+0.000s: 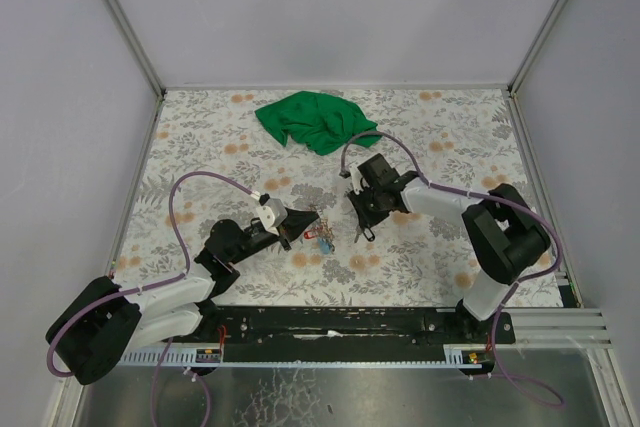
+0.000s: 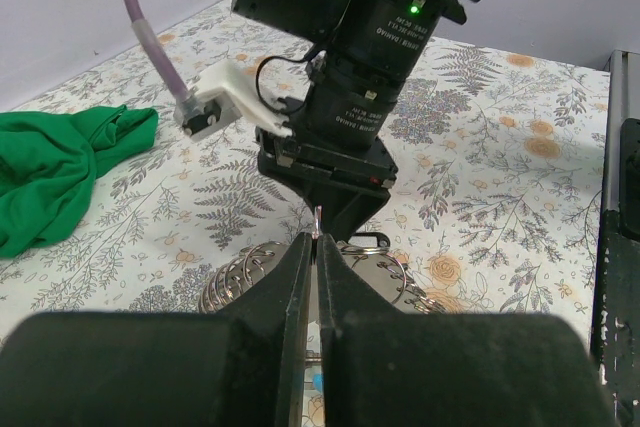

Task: Put the keys on the keyring

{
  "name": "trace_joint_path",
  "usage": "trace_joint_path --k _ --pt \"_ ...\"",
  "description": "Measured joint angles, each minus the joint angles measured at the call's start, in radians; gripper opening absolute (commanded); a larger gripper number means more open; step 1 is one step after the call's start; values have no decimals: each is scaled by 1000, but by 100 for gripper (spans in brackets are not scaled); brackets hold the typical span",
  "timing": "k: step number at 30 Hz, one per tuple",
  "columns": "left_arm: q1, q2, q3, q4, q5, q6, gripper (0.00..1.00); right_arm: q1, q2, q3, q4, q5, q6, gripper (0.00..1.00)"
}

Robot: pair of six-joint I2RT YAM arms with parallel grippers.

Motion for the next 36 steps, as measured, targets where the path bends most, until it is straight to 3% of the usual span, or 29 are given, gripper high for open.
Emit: trace_joint_path --k 8,16,24,31,36 --pt "0 0 0 0 0 0 0 18 -102 13 -139 299 225 14" --pt "0 3 0 0 0 0 0 60 -26 61 -222 525 452 17" --pt "0 4 0 0 0 0 0 106 64 95 -227 618 600 24" --pt "0 4 0 0 0 0 0 129 98 131 -229 670 632 42" --pt "0 4 0 0 0 0 0 133 96 136 -225 656 627 47"
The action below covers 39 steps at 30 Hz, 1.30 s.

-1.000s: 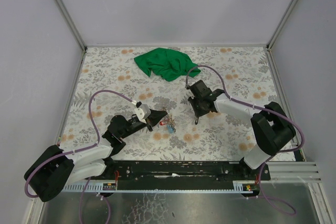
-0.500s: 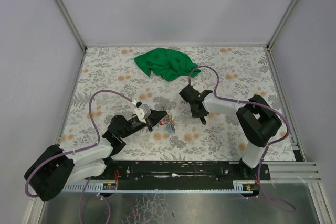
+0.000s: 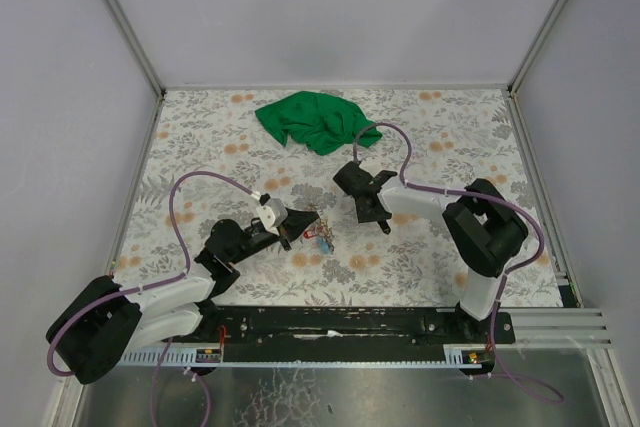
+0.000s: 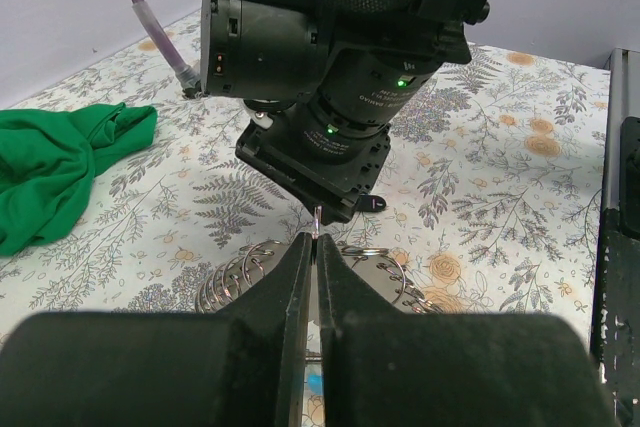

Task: Put the keys on the keyring

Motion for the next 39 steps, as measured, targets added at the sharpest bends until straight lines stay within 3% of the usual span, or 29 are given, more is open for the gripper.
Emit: trace_joint_path --k 4,12,22,39 --pt "0 0 0 0 0 0 0 2 -36 -3 10 -47 -31 60" --pt "0 0 0 0 0 0 0 -57 -253 -133 96 -185 -96 73" --pt "0 0 0 0 0 0 0 -161 -307 -330 195 -346 -107 74" --pt "0 0 0 0 0 -1 0 -119 -291 -349 312 -456 -94 75"
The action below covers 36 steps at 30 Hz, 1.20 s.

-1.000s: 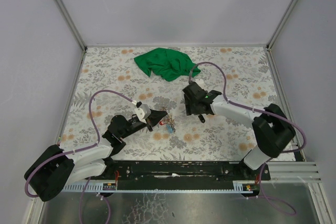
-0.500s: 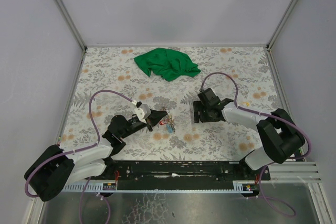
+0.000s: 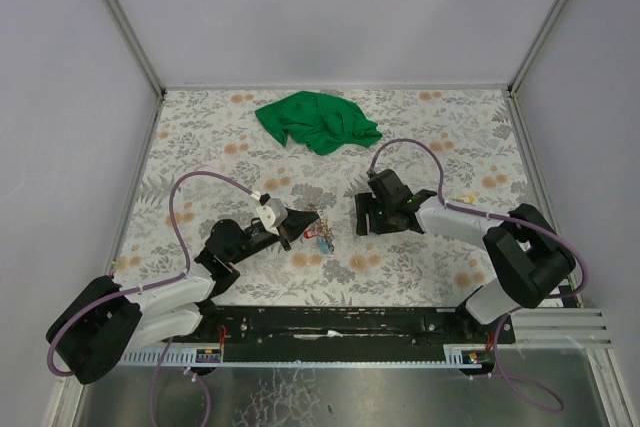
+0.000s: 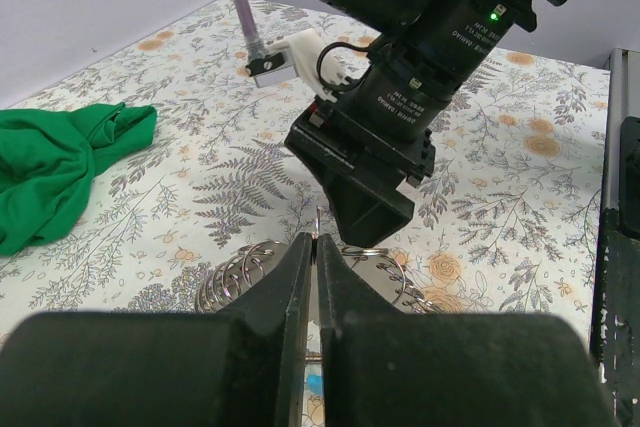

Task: Put the keys on the keyring

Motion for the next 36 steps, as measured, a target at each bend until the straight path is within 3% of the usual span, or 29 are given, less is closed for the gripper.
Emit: trace_joint_path --k 10,16,21,36 --pt "0 0 0 0 0 0 0 54 27 42 -11 3 -34 75" --pt "0 0 0 0 0 0 0 37 -52 38 -18 54 -105 60" --pt "0 0 0 0 0 0 0 -64 -77 -30 87 20 -135 47" --pt "0 0 0 0 0 0 0 -205 -64 -164 350 -162 -162 31"
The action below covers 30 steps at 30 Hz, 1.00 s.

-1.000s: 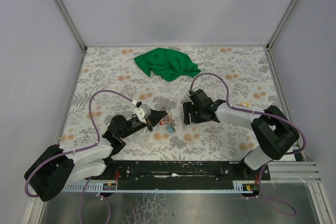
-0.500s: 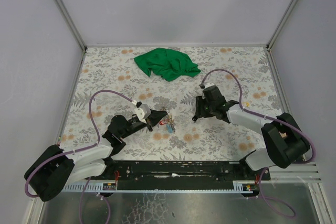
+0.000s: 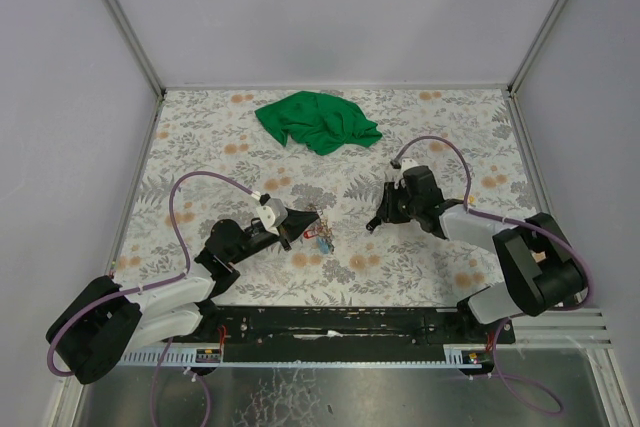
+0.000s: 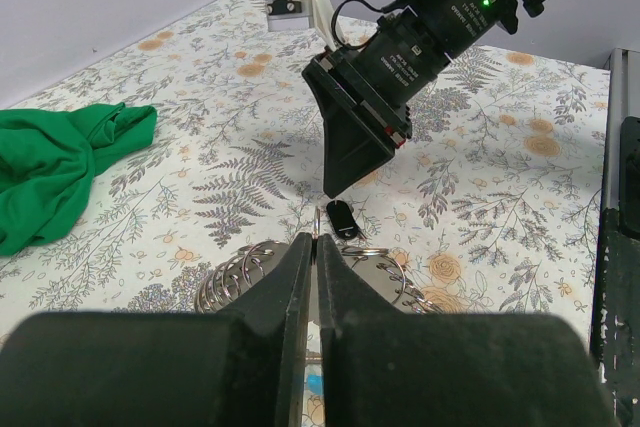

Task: Put the keys on the keyring

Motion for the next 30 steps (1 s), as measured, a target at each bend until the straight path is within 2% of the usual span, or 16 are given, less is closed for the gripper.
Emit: trace_joint_path --k 14,30 --pt "0 0 0 0 0 0 0 -45 49 -60 128 -124 19 27" --pt "0 0 0 0 1 0 0 -60 87 -63 196 -167 22 22"
